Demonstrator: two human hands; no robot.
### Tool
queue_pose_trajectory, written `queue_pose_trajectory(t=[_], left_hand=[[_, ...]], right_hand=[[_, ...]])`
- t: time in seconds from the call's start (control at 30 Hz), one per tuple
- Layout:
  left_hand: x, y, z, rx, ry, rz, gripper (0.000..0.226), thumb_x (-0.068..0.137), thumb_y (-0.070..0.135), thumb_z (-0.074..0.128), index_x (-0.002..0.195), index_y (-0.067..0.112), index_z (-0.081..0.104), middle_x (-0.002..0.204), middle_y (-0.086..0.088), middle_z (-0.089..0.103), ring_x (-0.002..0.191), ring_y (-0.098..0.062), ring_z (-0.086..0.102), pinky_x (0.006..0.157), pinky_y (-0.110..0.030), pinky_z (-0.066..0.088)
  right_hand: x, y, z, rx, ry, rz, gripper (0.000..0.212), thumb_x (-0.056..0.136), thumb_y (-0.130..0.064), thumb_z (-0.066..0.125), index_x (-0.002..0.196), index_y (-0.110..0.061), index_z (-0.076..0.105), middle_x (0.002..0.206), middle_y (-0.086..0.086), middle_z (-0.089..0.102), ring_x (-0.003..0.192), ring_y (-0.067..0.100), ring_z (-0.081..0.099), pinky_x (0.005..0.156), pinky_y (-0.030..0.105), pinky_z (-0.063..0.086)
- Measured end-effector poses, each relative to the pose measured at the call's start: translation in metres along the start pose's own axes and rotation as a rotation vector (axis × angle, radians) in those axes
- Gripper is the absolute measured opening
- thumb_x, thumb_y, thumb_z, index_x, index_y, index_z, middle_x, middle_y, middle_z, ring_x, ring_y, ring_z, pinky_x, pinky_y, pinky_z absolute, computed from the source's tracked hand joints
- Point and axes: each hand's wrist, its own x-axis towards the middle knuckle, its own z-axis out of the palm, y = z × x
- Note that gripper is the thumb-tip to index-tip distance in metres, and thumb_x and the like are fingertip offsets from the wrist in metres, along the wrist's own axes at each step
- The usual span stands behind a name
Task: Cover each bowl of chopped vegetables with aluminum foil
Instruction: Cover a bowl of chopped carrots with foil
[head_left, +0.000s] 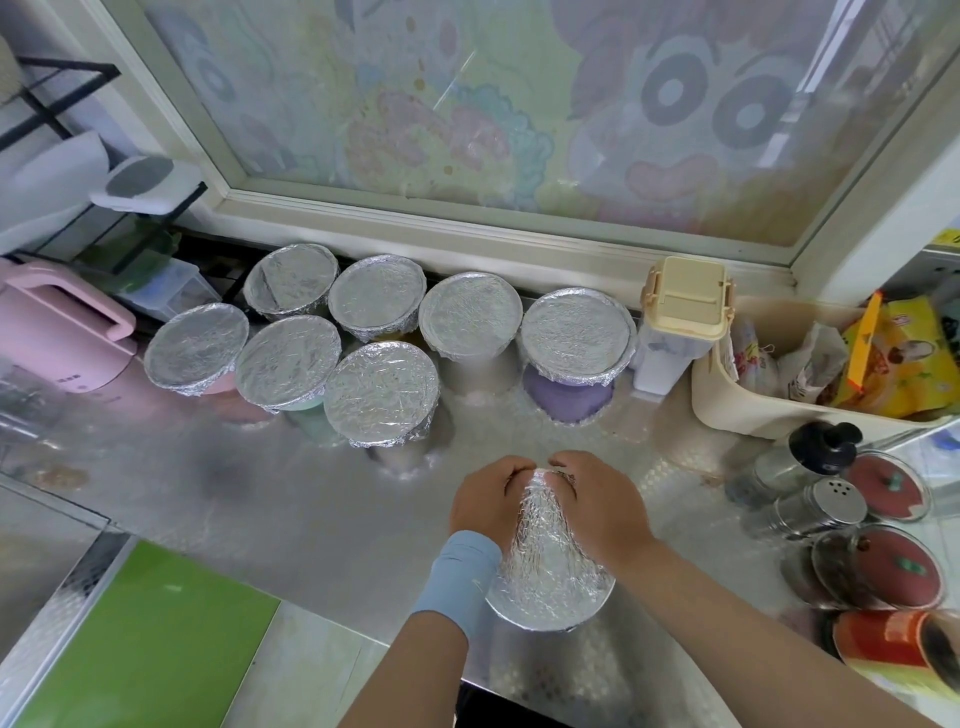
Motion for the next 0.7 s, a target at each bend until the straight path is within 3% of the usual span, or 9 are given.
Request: queue_pose_trajectory(t=[0.1,0.3,0.37,0.5,0.6,0.7], left_hand=[[-0.001,0.0,0.0,-0.105,0.023,-0.072,0.015,0.094,0.028,0.059,0.099,0.031,0.073,0.095,0.014,0.072,0.088,-0.008,0.065,0.086,-0.025,0.051],[-0.005,0.0,0.006,-0.062,0.077,-0.082,0.017,0.097,0.028,0.054,0.098,0.031,0.07,0.089,0.016,0.069,0.084,-0.008,0.062,0.078,-0.021,0.046],[-0.007,-0.002,0.006,-0.07,0.111,-0.098,0.017,0.097,0.028,0.053,0.099,0.03,0.07,0.09,0.014,0.07,0.085,-0.01,0.062,0.079,-0.023,0.047],[-0.013,-0.012,0.002,-0.101,0.222,-0.151,0.017,0.096,0.027,0.054,0.101,0.03,0.07,0.096,0.011,0.072,0.09,-0.014,0.065,0.083,-0.026,0.049],[-0.015,-0.015,-0.003,-0.108,0.224,-0.13,0.024,0.097,0.02,0.051,0.112,0.03,0.068,0.108,0.011,0.07,0.101,-0.014,0.063,0.089,-0.022,0.045],[-0.012,-0.009,-0.005,-0.03,0.1,0.0,0.045,0.093,0.003,0.043,0.123,0.027,0.066,0.126,0.012,0.063,0.116,-0.009,0.056,0.098,-0.013,0.033]], right_hand=[[-0.005,0.001,0.001,0.031,-0.007,0.046,0.021,0.099,-0.04,0.049,0.105,-0.033,0.068,0.092,-0.013,0.072,0.085,0.011,0.065,0.076,0.031,0.049],[0.004,0.004,0.0,0.174,-0.06,0.072,0.016,0.095,-0.036,0.056,0.096,-0.036,0.072,0.081,-0.018,0.071,0.077,0.002,0.063,0.077,0.031,0.051],[0.008,0.002,-0.002,0.165,-0.1,0.035,0.016,0.095,-0.036,0.057,0.099,-0.035,0.072,0.086,-0.016,0.072,0.082,0.004,0.065,0.08,0.031,0.05],[0.017,-0.009,-0.002,0.128,-0.11,-0.049,0.029,0.094,-0.03,0.061,0.123,-0.027,0.064,0.12,-0.011,0.067,0.11,0.01,0.06,0.095,0.027,0.043],[0.015,-0.011,0.001,0.115,-0.037,-0.077,0.028,0.094,-0.021,0.062,0.121,-0.023,0.065,0.119,-0.008,0.067,0.11,0.014,0.06,0.096,0.028,0.044],[0.012,-0.009,0.001,0.13,-0.036,-0.049,0.025,0.096,-0.023,0.059,0.119,-0.024,0.069,0.114,-0.008,0.071,0.105,0.013,0.064,0.093,0.028,0.047]])
